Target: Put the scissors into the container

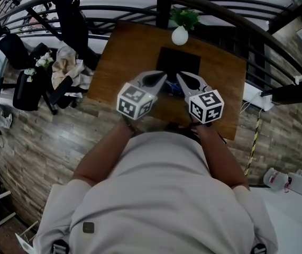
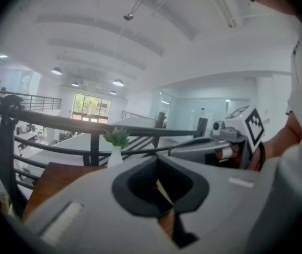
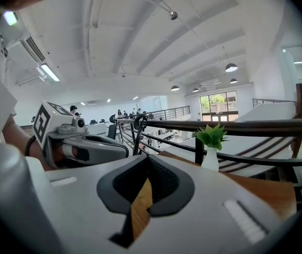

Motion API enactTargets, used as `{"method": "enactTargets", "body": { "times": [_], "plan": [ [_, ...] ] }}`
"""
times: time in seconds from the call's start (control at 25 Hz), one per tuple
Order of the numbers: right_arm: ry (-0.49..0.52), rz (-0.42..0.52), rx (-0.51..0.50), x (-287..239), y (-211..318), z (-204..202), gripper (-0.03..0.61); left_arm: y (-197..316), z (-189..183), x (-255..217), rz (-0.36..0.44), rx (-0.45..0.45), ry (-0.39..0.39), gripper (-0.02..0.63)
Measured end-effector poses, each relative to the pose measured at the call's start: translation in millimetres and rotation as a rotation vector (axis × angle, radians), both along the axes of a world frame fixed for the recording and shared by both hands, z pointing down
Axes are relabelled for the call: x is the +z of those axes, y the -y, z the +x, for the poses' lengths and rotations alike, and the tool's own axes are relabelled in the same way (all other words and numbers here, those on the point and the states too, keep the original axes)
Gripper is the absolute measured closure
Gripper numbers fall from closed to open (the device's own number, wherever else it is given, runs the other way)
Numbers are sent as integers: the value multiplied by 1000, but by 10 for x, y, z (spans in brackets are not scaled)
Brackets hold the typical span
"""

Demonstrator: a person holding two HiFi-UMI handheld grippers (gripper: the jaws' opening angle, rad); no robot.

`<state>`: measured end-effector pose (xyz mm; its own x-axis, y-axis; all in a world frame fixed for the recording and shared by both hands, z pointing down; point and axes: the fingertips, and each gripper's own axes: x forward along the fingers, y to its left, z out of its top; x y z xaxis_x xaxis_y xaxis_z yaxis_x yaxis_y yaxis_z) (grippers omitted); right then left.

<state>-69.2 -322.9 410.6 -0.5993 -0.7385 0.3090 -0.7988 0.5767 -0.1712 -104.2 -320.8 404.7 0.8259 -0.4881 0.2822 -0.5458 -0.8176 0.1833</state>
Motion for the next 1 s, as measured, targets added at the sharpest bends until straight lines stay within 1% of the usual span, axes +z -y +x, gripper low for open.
{"method": "enactTargets", "body": {
  "times": [0.16, 0.36, 0.52, 0.68, 0.84, 1.0],
  "plan": [
    [-9, 15, 2, -82, -114, -27, 571, -146, -39, -64, 13, 25, -8, 611],
    [-17, 8, 10, -116, -240, -4, 571, -248, -90, -74, 1, 15, -25, 611],
    [-15, 18, -7, -192, -326, 54, 571, -354, -13, -112, 3, 10, -22, 611],
    [-2, 18, -7, -231, -346, 225, 571, -402, 77, -147, 12, -4, -14, 611],
    [4, 17, -23, -273, -443, 384, 571, -462, 144, -152, 1, -43, -20, 611],
    [10, 19, -38, -285, -585, 620, 571, -584, 358, -135, -4, -63, -21, 611]
  ]
}}
